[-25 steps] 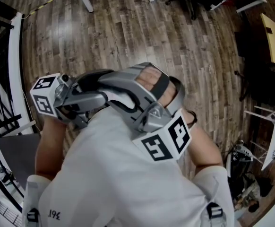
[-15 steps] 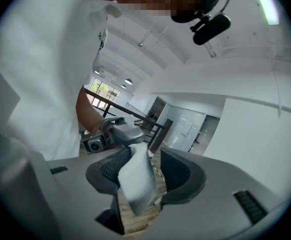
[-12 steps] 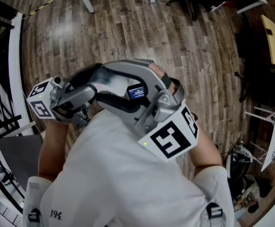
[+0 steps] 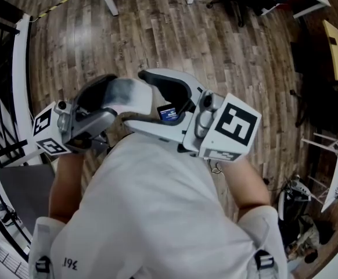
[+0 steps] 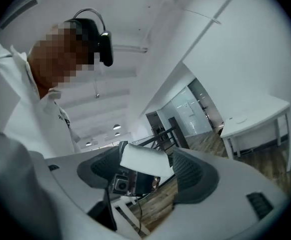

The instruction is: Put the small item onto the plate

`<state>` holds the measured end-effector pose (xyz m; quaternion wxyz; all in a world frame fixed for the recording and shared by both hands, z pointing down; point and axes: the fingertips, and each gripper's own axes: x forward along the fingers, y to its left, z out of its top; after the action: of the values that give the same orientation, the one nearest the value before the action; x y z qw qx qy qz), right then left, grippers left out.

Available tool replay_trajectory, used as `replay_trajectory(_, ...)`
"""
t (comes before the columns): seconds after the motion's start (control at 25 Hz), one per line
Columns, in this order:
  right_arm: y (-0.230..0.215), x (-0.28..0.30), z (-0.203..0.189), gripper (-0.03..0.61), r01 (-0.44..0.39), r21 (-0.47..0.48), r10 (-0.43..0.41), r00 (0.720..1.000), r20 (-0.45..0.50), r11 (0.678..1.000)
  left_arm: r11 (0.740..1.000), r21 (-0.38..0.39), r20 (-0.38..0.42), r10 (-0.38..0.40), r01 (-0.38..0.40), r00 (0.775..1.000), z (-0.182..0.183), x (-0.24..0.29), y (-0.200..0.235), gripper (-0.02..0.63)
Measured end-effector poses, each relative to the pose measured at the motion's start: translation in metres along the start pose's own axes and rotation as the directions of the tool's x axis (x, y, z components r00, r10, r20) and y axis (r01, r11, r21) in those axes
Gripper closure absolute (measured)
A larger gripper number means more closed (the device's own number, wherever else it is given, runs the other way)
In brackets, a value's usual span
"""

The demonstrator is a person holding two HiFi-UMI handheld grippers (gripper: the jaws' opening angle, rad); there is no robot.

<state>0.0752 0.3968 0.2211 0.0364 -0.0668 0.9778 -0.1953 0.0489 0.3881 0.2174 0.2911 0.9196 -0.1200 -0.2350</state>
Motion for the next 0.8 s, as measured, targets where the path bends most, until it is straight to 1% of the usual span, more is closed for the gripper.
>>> replay_trajectory(0.08,-0.001,0.000,-0.004,0.259,-0.018,0.066,0.017,1.000,0.007,0.998,1.000,0.009,-0.019,-0.012,0.012,1.000,-0.004,0.002,-0.003,0.307)
replay_trajectory(0.16,-0.001,0.000,-0.007,0.259,-0.029,0.112,0.027,0.999,0.018,0.993,1.000,0.010,-0.030,-0.021,0.021,0.999,-0.006,0.003,-0.005,0.307)
replay_trajectory(0.32,0.001,0.000,-0.013,0.259,-0.052,0.148,0.051,0.999,0.005,0.988,0.999,-0.013,-0.044,-0.036,0.036,0.998,-0.012,0.003,-0.004,0.307)
replay_trajectory(0.44,0.003,0.000,-0.016,0.261,-0.069,0.151,0.072,0.997,-0.013,0.986,0.999,-0.027,-0.055,-0.046,0.045,0.997,-0.015,0.004,-0.004,0.307)
replay_trajectory(0.64,0.001,-0.001,-0.016,0.261,-0.071,0.145,0.076,0.997,-0.026,0.987,0.998,-0.039,-0.069,-0.051,0.049,0.996,-0.017,0.007,-0.001,0.307)
replay_trajectory(0.8,-0.005,-0.008,-0.011,0.262,-0.087,0.125,0.094,0.994,-0.049,0.988,0.998,-0.024,-0.097,-0.054,0.052,0.994,-0.018,0.018,0.002,0.307)
